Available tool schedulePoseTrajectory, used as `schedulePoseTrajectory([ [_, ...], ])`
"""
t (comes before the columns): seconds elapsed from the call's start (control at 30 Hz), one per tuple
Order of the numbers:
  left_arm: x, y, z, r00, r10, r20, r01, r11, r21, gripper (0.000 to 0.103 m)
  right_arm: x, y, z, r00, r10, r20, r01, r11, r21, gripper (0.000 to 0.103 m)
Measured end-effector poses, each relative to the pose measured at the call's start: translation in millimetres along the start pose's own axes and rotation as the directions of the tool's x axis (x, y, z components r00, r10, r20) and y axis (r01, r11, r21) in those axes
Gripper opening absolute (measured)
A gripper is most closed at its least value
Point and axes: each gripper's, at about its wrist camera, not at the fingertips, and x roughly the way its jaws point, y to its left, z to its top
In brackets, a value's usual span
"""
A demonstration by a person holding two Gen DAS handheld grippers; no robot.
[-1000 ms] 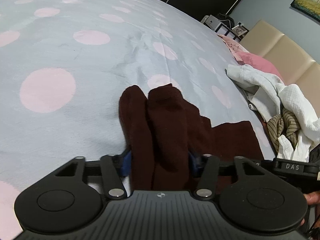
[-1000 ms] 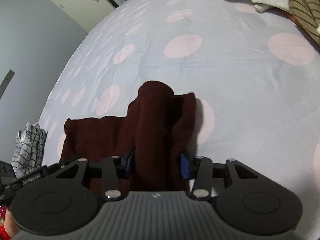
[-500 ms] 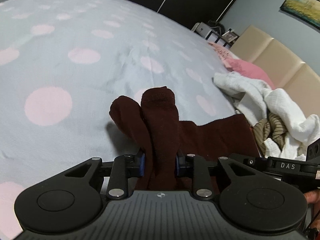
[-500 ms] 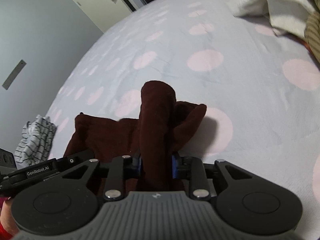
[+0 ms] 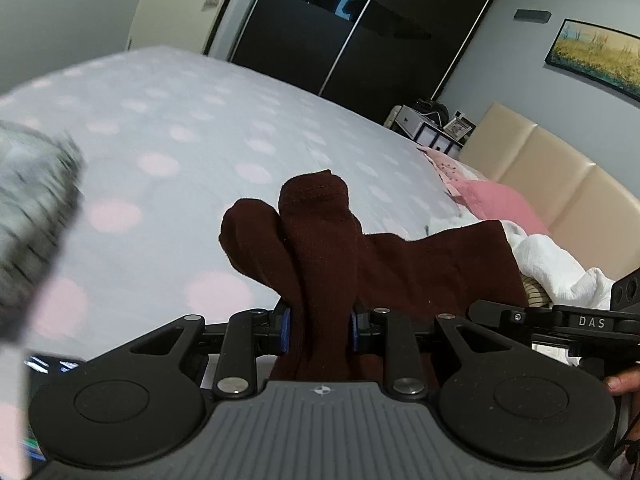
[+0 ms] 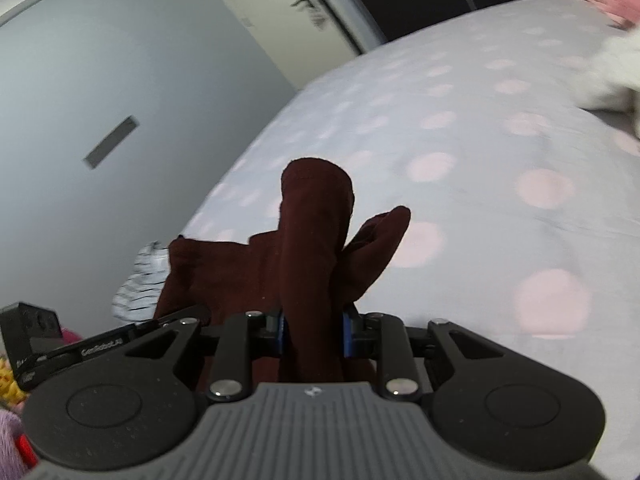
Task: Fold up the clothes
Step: 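Carry the sweater with both grippers toward the folded grey striped garment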
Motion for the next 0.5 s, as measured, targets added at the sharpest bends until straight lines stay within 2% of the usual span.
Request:
schedulePoseTrajectory([
  [0.1,-30.8,16.1,29.1,1.000,0.027,0.001,-0.027,0.999,0.035,0.023,7.1,39.8,5.5,0.998,0.056,-0.005,-0.056,0.998,-0.015,0.028],
  [0.2,-67.5,39.9,61.1,0.998,0.065,0.017,-0.066,0.996,0.061,0.023,21.4,75.0,13.0,0.994,0.113,0.000,-0.113,0.993,0.030,0.028],
  [0.4,-121.8,105.3,106.7,0.983,0.174,0.059,-0.177,0.983,0.053,0.023,82.7,158.5,28.4,0.981,0.189,-0.045,-0.188,0.981,0.040,0.028],
  [0.5,-133.8,144.2,125.8,0.976,0.208,0.060,-0.208,0.978,0.000,0.023,118.3,200.0,34.8,0.972,0.227,-0.059,-0.225,0.974,0.034,0.028],
])
